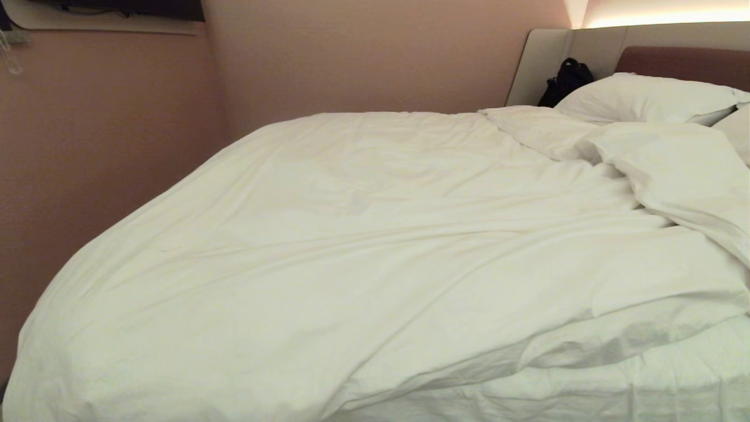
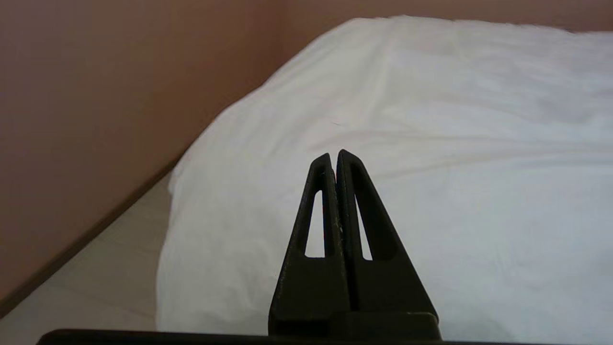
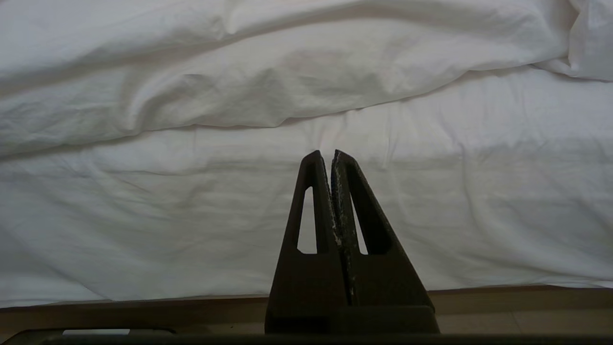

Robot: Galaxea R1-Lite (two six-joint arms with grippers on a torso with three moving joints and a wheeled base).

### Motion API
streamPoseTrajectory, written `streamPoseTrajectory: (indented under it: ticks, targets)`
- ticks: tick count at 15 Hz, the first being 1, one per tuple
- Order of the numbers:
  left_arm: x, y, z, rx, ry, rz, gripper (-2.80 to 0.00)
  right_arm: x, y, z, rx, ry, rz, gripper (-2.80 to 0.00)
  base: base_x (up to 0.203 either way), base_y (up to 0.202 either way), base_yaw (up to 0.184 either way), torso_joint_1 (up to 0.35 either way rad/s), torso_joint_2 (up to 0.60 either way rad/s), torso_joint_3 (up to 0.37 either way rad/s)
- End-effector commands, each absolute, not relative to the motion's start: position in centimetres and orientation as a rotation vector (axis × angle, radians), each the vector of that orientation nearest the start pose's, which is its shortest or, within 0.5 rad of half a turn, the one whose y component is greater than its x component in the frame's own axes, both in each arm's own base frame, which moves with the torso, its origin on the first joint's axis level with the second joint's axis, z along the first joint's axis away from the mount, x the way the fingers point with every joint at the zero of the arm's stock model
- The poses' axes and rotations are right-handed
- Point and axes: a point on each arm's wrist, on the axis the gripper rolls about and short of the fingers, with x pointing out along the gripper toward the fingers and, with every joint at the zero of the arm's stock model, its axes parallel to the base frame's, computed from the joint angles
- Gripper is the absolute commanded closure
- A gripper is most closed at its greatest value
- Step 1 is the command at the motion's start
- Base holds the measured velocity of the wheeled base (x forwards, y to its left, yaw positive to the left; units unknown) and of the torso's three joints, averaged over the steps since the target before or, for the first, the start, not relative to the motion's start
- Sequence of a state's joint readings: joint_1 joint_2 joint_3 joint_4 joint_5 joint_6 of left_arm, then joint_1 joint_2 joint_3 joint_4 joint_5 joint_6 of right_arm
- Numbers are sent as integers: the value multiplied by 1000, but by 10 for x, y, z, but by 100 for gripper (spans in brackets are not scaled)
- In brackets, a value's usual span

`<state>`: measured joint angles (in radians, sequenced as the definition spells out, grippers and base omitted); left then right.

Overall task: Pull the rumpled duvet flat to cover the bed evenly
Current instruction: Hold the folded corner of the quilt

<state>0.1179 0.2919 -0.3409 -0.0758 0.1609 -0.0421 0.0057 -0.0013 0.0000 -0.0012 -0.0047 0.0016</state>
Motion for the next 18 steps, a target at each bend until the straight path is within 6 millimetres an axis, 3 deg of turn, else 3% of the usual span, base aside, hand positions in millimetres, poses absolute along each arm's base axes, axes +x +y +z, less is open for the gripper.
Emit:
streamPoseTrajectory:
  ticks: [1, 6, 10, 13, 18]
  targets:
    - [-16, 2, 184, -36, -136, 273, 0, -23, 0, 76, 2, -2, 2, 0, 0, 0, 0, 0, 0, 0]
    - [-27, 0, 211, -5, -225, 263, 0, -23, 0, 76, 2, -2, 2, 0, 0, 0, 0, 0, 0, 0]
    - [-28, 2, 211, 1, -232, 210, 0, -23, 0, 76, 3, -2, 2, 0, 0, 0, 0, 0, 0, 0]
    - [-33, 3, 191, 2, -227, 181, 0, -23, 0, 76, 2, -2, 2, 0, 0, 0, 0, 0, 0, 0]
    - [-41, 3, 124, 89, -171, 174, 0, -23, 0, 76, 2, -2, 2, 0, 0, 0, 0, 0, 0, 0]
